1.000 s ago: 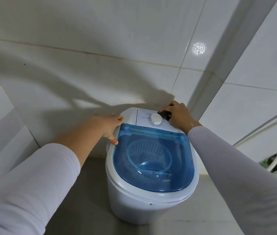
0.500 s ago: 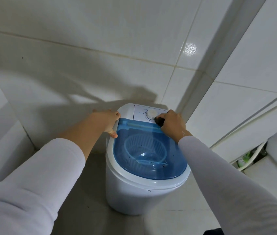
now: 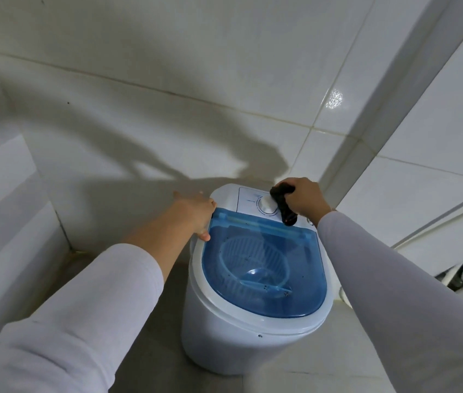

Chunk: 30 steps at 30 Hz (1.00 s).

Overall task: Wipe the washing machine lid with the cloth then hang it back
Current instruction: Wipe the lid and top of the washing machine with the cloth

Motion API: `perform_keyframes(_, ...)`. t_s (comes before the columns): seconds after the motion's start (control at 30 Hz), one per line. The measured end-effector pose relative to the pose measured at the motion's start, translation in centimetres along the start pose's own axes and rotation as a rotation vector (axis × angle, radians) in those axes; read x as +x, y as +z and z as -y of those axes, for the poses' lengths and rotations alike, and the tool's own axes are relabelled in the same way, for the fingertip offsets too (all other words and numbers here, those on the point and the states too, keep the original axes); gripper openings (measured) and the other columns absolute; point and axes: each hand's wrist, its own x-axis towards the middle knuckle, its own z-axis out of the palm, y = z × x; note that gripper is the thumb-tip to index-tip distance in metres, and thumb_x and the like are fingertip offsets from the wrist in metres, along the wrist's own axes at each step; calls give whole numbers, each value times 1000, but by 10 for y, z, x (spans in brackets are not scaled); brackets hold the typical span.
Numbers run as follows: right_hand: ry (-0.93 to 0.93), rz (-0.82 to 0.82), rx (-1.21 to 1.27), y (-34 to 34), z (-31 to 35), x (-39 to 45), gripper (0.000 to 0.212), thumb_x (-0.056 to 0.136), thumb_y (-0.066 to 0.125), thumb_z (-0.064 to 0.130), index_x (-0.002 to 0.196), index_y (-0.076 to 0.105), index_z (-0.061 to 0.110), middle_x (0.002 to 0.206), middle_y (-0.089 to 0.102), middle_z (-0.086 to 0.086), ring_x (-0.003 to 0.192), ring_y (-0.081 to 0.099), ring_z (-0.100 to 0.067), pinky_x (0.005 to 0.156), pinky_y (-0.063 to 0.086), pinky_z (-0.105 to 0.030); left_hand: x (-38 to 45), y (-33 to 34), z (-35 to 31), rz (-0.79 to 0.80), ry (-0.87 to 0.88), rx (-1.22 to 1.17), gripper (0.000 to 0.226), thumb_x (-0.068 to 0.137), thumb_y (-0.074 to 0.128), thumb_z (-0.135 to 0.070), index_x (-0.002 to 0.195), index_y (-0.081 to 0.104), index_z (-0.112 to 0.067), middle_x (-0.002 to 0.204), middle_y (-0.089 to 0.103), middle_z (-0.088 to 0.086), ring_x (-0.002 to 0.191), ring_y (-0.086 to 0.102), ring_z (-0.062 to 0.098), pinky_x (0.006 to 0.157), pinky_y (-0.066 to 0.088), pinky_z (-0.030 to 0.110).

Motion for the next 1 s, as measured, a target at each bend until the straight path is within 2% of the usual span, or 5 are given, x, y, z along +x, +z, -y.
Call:
perform_keyframes(0.13,-15,29,-108,13,3,9,44,82,44,0,110,68,24,118,68,-7,108,60,-28,88,48,-32,4,2,4,19,11,-35,92,80,69,-44,151,19,-13,158,25,5,146,21,28,115,22,59)
perform_keyframes(0.37,-194,47,-275,14,5,8,46,82,40,-1,107,70,22,113,66,-10,103,59,-32,72,37,-27,5,-1,4,32,30,-20,91,80,70,-42,150,22,-8,156,28,8,144,25,29,115,29,49)
perform_keyframes(0.57,-294,82,-391,15,1,8,46,84,43,-4,109,68,25,113,57,-11,103,54,-35,75,40,-31,-3,-5,0,26,17,17,90,81,68,-42,151,21,-12,157,27,4,146,22,26,114,26,56)
perform_keyframes(0.83,-362,105,-430,12,-5,1,48,83,43,-6,110,68,25,115,56,-10,104,50,-34,83,42,-35,-9,-5,-3,21,-11,41,91,81,67,-44,152,18,-15,158,25,3,147,21,26,114,23,58)
perform_keyframes(1.0,-379,190,-465,0,-6,-7,41,84,47,-3,104,71,24,113,57,-8,102,53,-31,79,41,-29,-15,-1,-6,-16,-55,24,85,81,66,-46,150,25,-17,154,33,4,145,26,26,110,25,59)
